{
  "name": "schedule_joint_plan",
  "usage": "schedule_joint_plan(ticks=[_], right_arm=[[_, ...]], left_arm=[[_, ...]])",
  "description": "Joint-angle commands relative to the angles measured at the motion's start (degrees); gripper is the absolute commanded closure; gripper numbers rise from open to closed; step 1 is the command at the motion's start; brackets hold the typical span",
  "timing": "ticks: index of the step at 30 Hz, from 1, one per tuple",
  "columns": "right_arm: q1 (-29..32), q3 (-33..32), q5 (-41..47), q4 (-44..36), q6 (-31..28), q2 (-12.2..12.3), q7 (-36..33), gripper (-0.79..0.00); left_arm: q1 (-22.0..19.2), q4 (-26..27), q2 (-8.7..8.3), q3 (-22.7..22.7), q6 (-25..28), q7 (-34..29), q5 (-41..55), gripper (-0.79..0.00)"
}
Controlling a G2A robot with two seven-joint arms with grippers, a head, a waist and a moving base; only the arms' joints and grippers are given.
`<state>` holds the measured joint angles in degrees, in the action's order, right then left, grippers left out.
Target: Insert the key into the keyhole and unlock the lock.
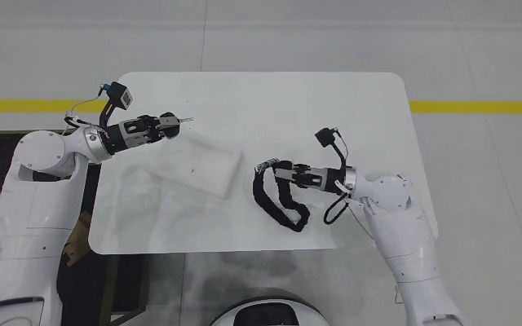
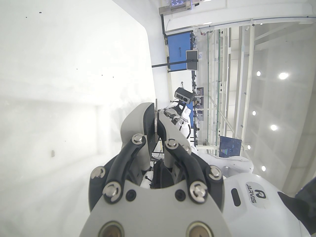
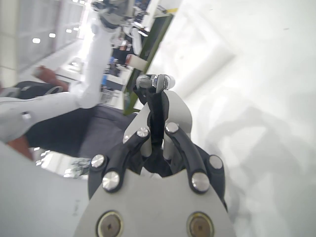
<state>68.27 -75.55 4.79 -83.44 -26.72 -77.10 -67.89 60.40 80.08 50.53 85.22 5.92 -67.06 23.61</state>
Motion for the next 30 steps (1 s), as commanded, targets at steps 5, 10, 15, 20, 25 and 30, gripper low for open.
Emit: schedule_joint_plan(ticks=[5, 10, 15, 20, 25, 30], right_arm=[[-2.8, 3.4, 21.8, 8.3, 1.1, -0.9, -7.2, 0.0], [-6.1, 4.8, 27.3, 14.2, 4.0, -1.4, -10.1, 0.0], [-7.3, 4.4, 23.2, 15.3, 2.7, -1.1, -9.1, 0.0], [-7.3, 4.4, 23.2, 15.3, 2.7, -1.1, -9.1, 0.0], [-0.6, 3.8, 28.9, 9.1, 6.2, -1.2, -4.5, 0.0], [-0.5, 6.5, 41.4, 10.9, 8.9, -2.6, -3.4, 0.0]], left_arm=[[0.0, 0.0, 0.0, 0.0, 0.0, 0.0, 0.0, 0.0], [0.0, 0.0, 0.0, 0.0, 0.0, 0.0, 0.0, 0.0], [0.0, 0.0, 0.0, 0.0, 0.0, 0.0, 0.0, 0.0], [0.0, 0.0, 0.0, 0.0, 0.0, 0.0, 0.0, 0.0], [4.8, 5.3, 0.22, 0.3, 1.6, 3.0, 1.8, 0.0], [9.4, 10.0, 1.31, -1.5, 4.7, 6.7, 8.7, 0.0]])
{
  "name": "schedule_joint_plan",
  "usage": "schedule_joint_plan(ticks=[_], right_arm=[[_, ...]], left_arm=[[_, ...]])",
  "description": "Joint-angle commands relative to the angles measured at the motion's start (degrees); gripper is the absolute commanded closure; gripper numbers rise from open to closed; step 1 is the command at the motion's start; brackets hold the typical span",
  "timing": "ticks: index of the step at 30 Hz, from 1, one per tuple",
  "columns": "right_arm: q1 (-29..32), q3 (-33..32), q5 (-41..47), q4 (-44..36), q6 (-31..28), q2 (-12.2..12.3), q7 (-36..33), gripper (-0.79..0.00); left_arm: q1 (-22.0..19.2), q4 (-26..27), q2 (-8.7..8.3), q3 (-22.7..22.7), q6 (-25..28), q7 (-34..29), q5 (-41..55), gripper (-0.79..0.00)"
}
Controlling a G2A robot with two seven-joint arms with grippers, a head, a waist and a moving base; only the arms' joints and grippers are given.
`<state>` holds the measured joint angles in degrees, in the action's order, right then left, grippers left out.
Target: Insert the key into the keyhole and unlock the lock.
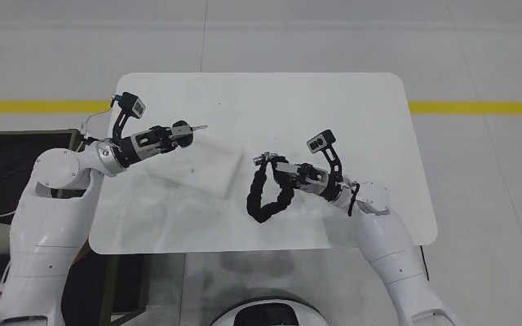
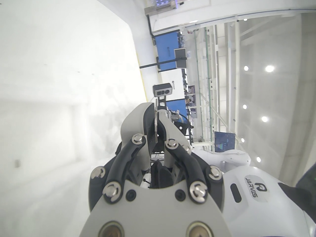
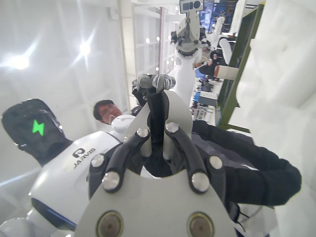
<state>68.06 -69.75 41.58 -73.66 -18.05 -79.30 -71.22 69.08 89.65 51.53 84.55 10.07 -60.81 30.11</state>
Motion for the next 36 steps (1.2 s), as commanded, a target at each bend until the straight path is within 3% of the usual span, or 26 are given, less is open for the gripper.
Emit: schedule_joint_plan(ticks=[1, 8, 16, 20, 25, 36], right_arm=[[-0.7, 1.3, 6.2, 2.1, -0.5, -0.7, 0.1, 0.0], [-3.5, 3.2, 6.2, 7.6, -6.2, -2.0, 0.7, 0.0], [-3.5, 3.2, 6.2, 7.6, -6.2, -2.0, 0.7, 0.0], [0.2, 1.8, 0.9, 2.5, -7.0, -1.4, 5.4, 0.0], [0.7, 0.9, -6.5, -0.1, -7.2, -0.9, 7.4, 0.0], [0.9, 1.7, -8.7, -1.2, -6.8, -0.8, 9.1, 0.0]], left_arm=[[1.1, 0.7, 0.55, -1.6, 1.0, 1.0, 2.7, 0.0], [2.0, 2.3, 1.9, -5.5, 3.5, 1.6, 3.1, 0.0], [1.9, 2.3, 1.92, -5.6, 3.5, 1.5, 2.8, 0.0], [6.5, 7.4, 2.08, -3.8, 6.3, 5.9, 0.7, 0.0], [9.3, 10.2, 2.29, -2.7, 7.5, 8.9, -3.2, 0.0], [10.6, 11.4, 2.73, -2.5, 7.0, 6.8, -5.8, 0.0]])
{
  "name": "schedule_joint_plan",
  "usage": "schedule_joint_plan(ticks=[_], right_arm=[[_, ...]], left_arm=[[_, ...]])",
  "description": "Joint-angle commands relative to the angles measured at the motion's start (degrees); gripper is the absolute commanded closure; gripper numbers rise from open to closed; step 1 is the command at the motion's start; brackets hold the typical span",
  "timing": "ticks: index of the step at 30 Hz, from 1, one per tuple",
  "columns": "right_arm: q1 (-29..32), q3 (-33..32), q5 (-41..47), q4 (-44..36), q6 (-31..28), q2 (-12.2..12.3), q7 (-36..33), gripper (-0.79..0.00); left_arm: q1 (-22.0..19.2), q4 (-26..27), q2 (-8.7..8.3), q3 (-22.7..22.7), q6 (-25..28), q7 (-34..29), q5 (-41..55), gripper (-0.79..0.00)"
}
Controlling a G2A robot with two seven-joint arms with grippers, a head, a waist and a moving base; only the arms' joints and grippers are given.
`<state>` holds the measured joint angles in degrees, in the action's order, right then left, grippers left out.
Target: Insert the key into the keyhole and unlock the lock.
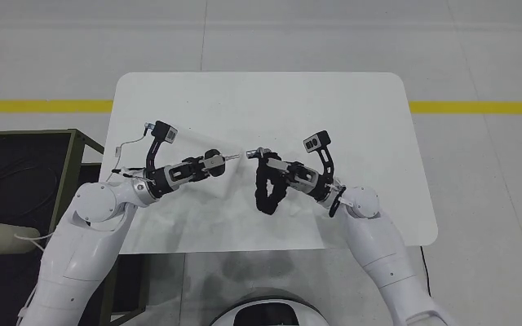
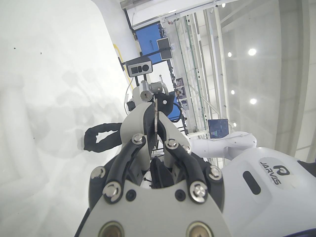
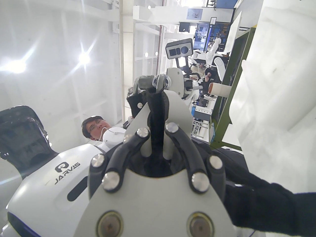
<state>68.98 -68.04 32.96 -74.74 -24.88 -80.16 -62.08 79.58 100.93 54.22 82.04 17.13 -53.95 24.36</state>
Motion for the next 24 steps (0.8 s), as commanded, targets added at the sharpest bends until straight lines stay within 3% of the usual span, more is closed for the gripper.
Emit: schedule_joint_plan(ticks=[1, 24], right_arm=[[0.0, -0.1, -0.3, -0.2, 0.0, 0.1, -0.2, 0.0], [1.7, -0.4, -1.3, -2.9, -0.4, 0.7, -0.1, 0.0]], left_arm=[[0.2, 0.2, 0.09, 0.0, -0.2, -0.3, -0.2, 0.0], [-0.3, 0.9, 1.35, -1.1, -2.2, -0.1, -2.1, 0.0]])
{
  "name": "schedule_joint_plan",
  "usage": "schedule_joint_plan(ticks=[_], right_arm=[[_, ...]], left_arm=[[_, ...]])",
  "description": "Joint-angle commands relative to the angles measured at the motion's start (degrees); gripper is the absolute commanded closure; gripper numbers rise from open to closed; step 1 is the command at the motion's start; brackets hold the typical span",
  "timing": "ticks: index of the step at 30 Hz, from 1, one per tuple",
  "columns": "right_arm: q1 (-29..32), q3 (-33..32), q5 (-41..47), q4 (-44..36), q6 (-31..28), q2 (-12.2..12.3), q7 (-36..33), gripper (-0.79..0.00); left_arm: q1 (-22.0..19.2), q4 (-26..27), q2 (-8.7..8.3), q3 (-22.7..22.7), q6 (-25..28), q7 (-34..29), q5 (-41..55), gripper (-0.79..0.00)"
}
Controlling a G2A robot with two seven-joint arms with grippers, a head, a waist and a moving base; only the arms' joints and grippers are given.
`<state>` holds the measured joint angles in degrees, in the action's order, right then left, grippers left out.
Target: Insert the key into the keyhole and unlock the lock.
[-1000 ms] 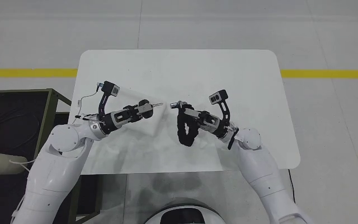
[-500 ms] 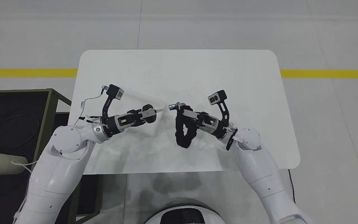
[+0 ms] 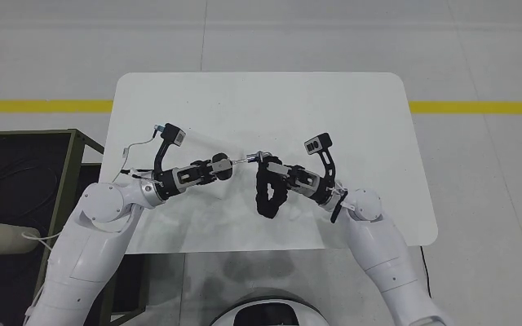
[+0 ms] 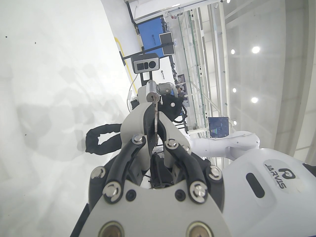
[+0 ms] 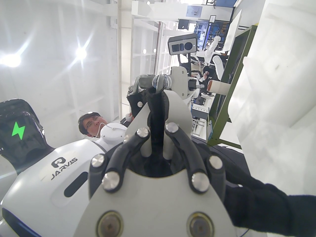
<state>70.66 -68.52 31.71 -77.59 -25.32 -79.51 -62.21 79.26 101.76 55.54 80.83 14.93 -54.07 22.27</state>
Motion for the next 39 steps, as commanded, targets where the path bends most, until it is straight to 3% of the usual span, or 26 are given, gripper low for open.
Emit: schedule_joint_plan(ticks=[1, 17, 29, 39], right_arm=[[0.1, 0.1, 0.1, -0.2, 0.0, 0.0, 0.1, 0.0], [-0.1, 0.5, -0.6, -0.5, -0.8, 0.2, 0.4, 0.0], [-1.8, -3.0, -0.9, -1.1, 5.2, 2.1, -11.1, 0.0], [-2.1, -2.7, -1.9, -1.1, 4.6, 2.4, -9.5, 0.0]], left_arm=[[0.1, 0.1, 0.08, 0.2, 0.0, 0.1, 0.0, 0.0], [0.7, -0.2, 0.59, 1.2, -0.3, -1.4, 1.2, 0.0], [0.4, -1.9, 0.98, 1.1, -0.1, -7.1, 5.5, 0.0], [-0.2, -2.2, 1.39, 0.2, -0.4, -9.3, 5.1, 0.0]])
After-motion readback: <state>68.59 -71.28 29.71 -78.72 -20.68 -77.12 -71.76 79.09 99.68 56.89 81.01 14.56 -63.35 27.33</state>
